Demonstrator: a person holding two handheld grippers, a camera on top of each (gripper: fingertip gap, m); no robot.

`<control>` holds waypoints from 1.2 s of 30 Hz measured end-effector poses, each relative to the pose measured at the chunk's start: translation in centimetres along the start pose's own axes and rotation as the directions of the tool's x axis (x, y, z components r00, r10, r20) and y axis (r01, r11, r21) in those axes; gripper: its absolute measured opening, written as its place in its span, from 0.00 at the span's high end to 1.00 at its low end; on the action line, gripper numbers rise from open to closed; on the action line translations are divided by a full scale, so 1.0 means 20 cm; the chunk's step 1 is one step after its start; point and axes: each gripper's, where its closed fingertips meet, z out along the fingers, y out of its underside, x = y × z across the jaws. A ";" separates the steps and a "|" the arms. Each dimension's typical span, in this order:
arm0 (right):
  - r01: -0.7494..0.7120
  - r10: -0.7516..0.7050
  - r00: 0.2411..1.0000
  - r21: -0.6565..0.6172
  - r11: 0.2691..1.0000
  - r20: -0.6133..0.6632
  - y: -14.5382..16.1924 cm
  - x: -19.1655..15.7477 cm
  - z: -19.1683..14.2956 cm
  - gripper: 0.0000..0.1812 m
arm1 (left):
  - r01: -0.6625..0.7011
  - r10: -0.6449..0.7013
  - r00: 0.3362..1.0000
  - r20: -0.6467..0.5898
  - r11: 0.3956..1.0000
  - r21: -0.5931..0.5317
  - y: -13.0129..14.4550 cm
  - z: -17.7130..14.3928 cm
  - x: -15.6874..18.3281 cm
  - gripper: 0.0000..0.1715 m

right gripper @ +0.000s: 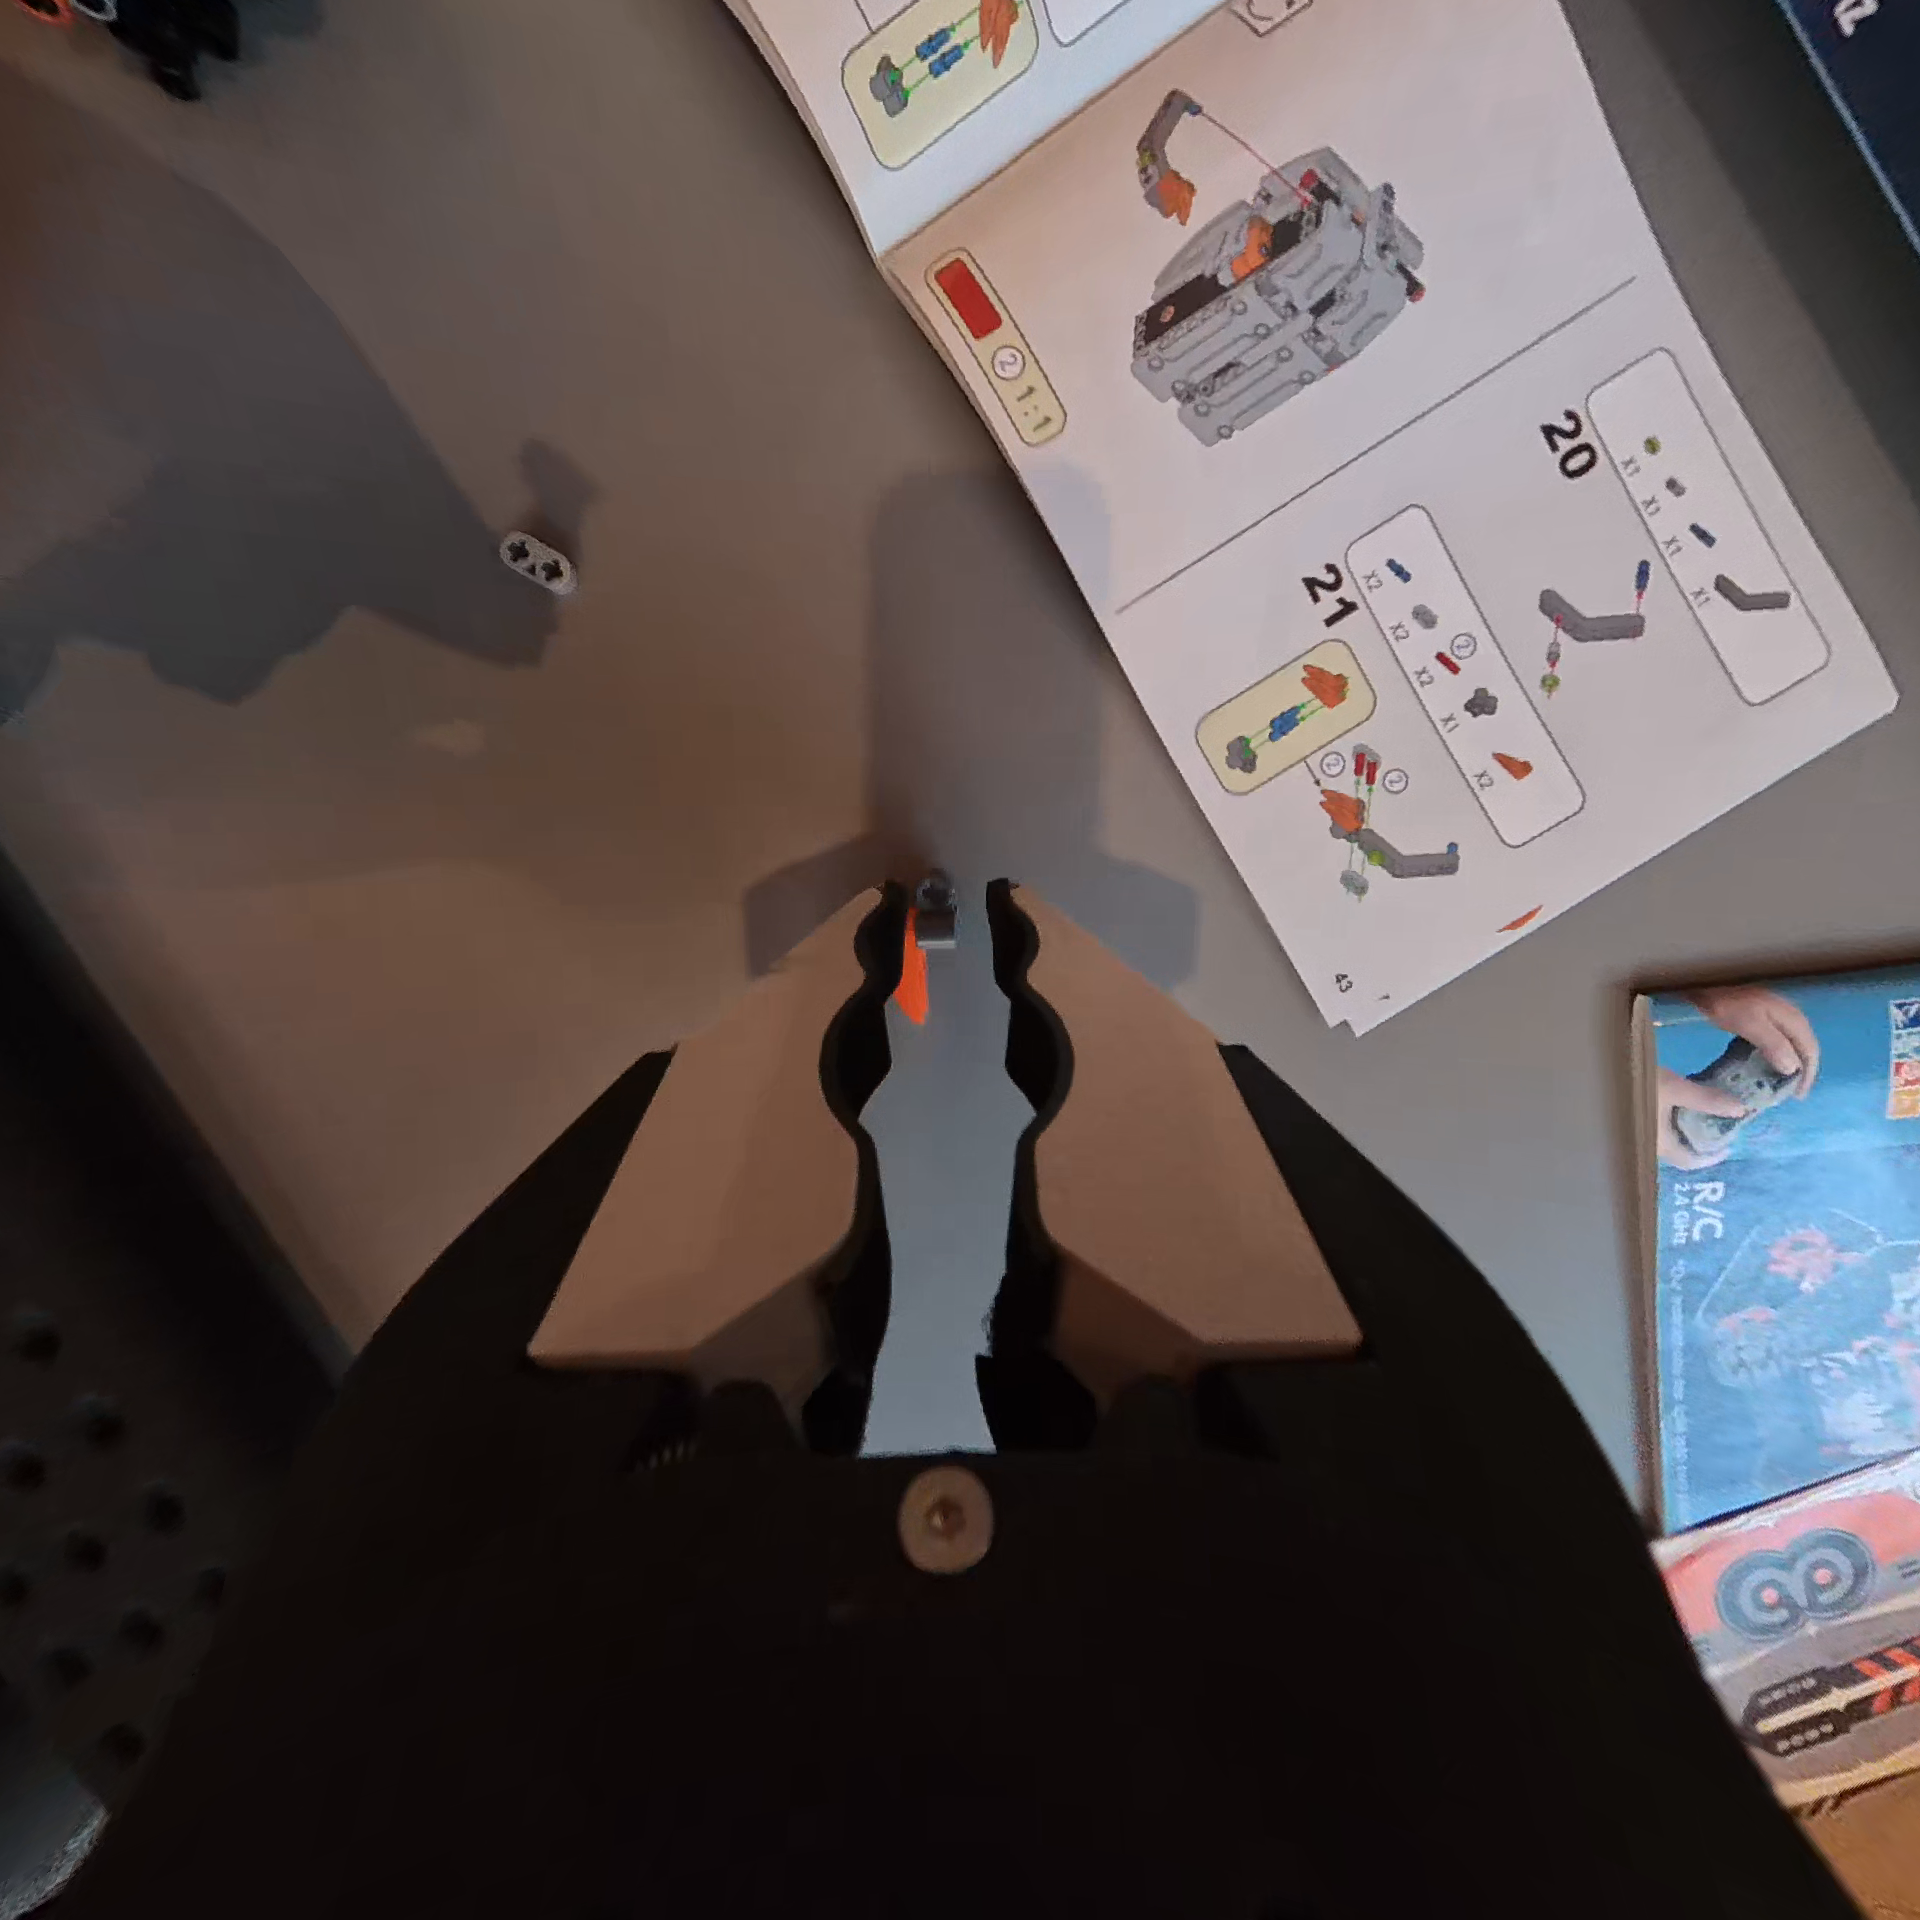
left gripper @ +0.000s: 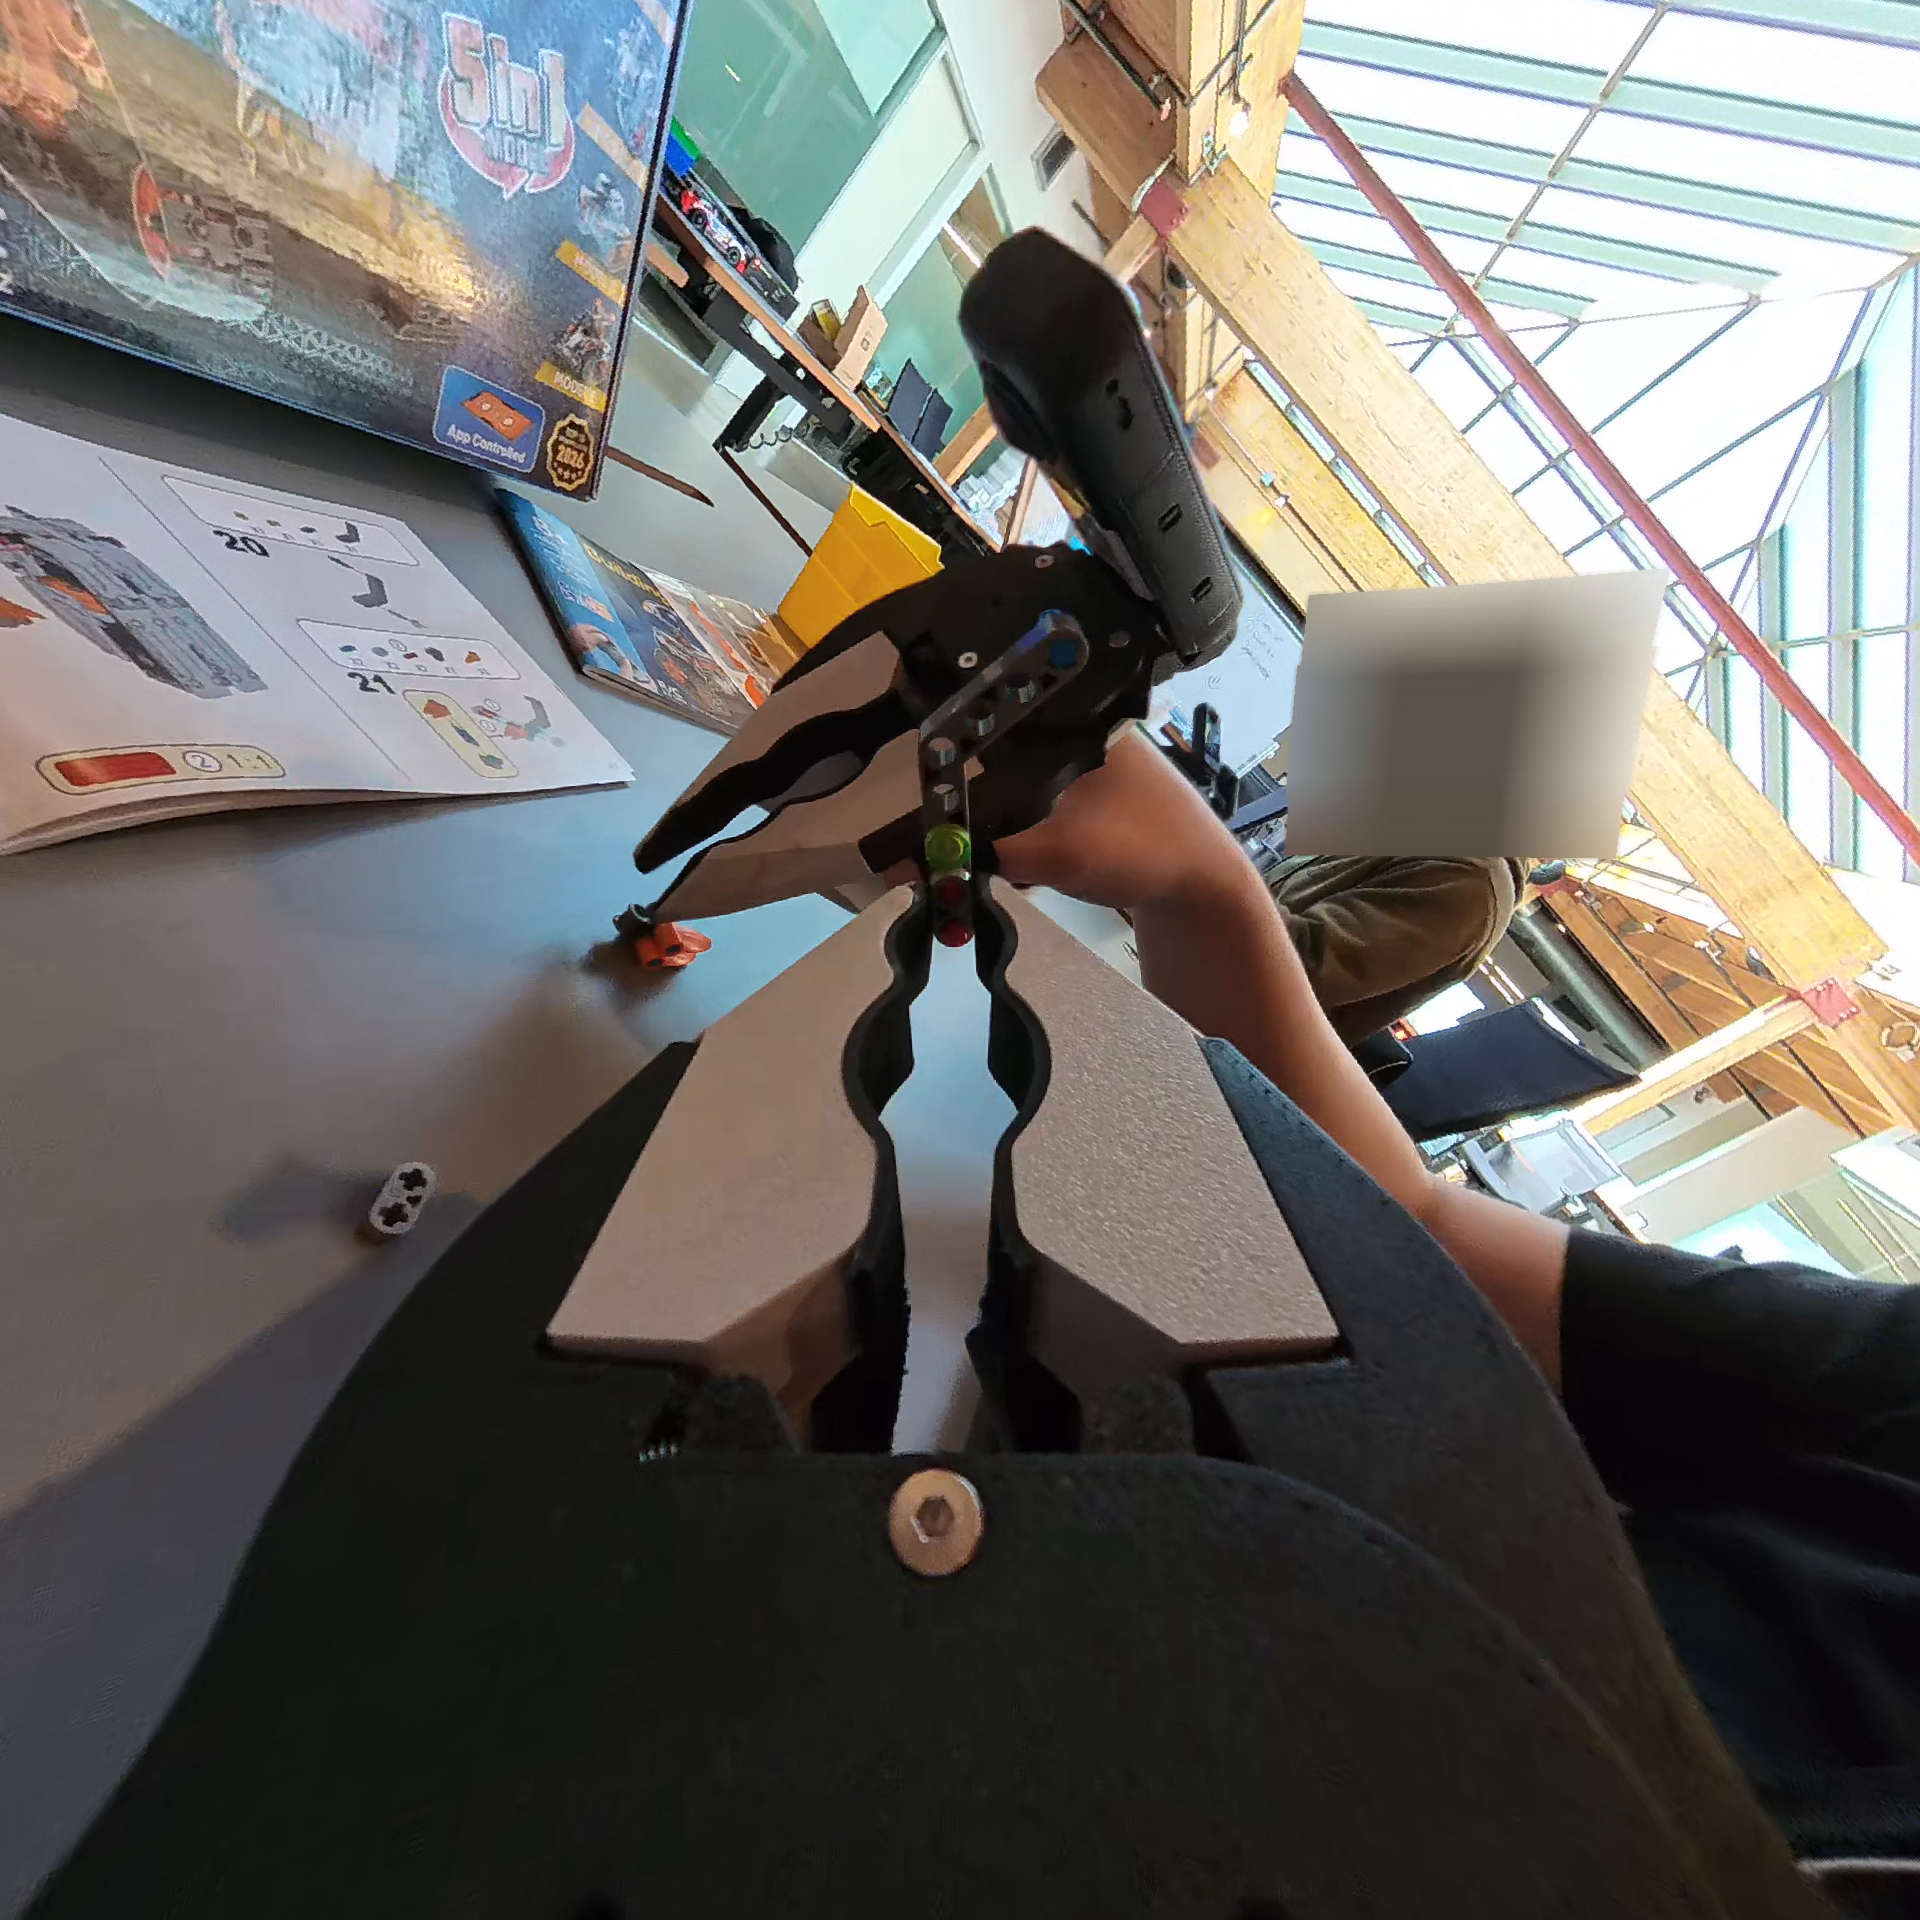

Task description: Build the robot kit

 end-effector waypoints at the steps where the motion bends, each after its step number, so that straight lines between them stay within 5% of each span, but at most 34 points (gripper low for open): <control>1: -0.007 0.007 1.000 0.000 1.000 -0.005 0.01 0.01 0.00 0.91 | -0.002 0.002 1.000 -0.005 1.000 0.001 0.00 0.00 0.01 0.97; 9: -0.060 0.060 0.998 0.097 0.993 -0.003 0.00 0.01 -0.06 0.93 | -0.055 0.058 0.997 -0.050 0.996 0.063 -0.12 0.01 0.13 0.97; 13: -0.076 0.073 0.997 0.163 0.984 0.028 -0.01 -0.02 -0.05 0.94 | -0.113 0.122 0.984 -0.133 0.991 0.071 -0.31 0.07 0.37 0.97; 21: -0.071 0.073 0.996 0.058 0.996 -0.047 0.03 0.03 -0.17 0.95 | -0.293 0.308 0.922 -0.233 0.951 0.099 -0.88 0.21 0.79 0.97; 29: 0.000 0.001 1.000 0.023 1.000 -0.025 -0.06 -0.01 -0.14 0.94 | -0.294 0.316 0.932 -0.176 0.945 0.144 -1.06 0.05 0.69 0.97; 36: 0.101 -0.105 0.994 -0.107 0.989 -0.032 0.02 0.00 0.00 0.91 | -0.243 0.270 0.947 -0.173 0.956 0.162 -1.12 -0.06 0.60 0.97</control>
